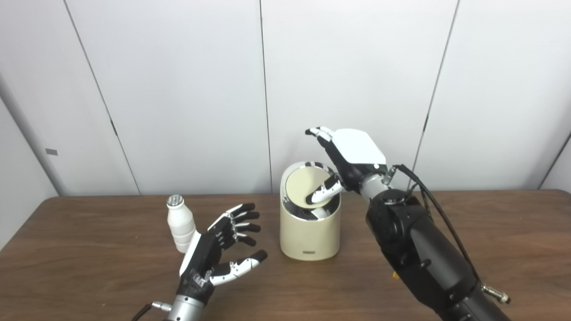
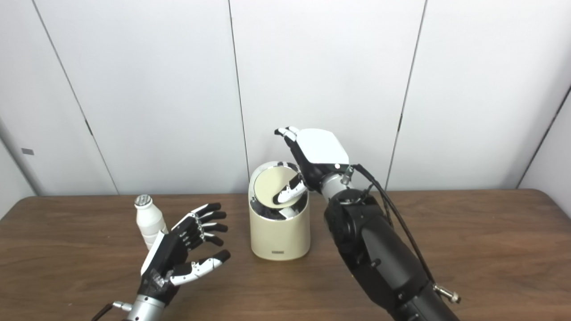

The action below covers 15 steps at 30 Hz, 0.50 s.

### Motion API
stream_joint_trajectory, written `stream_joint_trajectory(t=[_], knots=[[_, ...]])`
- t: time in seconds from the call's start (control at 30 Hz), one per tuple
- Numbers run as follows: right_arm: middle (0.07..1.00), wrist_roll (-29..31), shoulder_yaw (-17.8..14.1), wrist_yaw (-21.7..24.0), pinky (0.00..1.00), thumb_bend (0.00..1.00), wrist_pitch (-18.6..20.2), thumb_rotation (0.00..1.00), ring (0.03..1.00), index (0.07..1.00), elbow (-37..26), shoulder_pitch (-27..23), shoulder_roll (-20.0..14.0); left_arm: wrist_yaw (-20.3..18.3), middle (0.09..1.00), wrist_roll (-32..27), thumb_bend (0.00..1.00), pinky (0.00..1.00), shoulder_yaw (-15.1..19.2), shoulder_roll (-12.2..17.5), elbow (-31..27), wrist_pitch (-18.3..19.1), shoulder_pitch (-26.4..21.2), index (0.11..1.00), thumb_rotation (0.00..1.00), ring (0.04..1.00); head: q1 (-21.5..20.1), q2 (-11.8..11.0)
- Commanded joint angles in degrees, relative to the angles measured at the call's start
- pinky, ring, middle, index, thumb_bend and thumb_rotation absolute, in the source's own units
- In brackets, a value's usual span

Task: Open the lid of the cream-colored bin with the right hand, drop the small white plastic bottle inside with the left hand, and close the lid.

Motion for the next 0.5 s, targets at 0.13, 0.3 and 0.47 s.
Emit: stream_joint_trajectory(t=[0.13, 0.3, 0.47], knots=[[0.918, -0.76, -1.88, 1.0, 0.67, 0.93, 1.46, 0.22, 0.824, 0.898, 1.28, 1.13, -0.73, 0.06, 0.777, -0.22, 0.63, 0.58, 0.4, 0.4, -2.23, -0.72, -1.93, 0.83, 0.0, 0.692, -0.13, -0.17], [0.894, 6.51, -7.39, -0.04, 0.64, 0.91, 0.89, 0.28, 0.823, 0.891, -2.45, 1.67, 1.45, -0.24, 0.779, -0.49, 0.63, 0.57, 0.33, 0.47, -2.05, -0.7, -1.92, 0.832, 0.0, 0.695, -0.33, -0.25], [0.896, 8.48, -11.31, 0.59, 0.62, 0.89, 1.54, 0.36, 0.831, 0.897, -6.81, 1.78, 2.61, -0.26, 0.775, -0.54, 0.62, 0.57, 0.28, 0.33, -1.71, -0.96, -1.97, 0.824, 0.0, 0.692, -0.38, -0.27]])
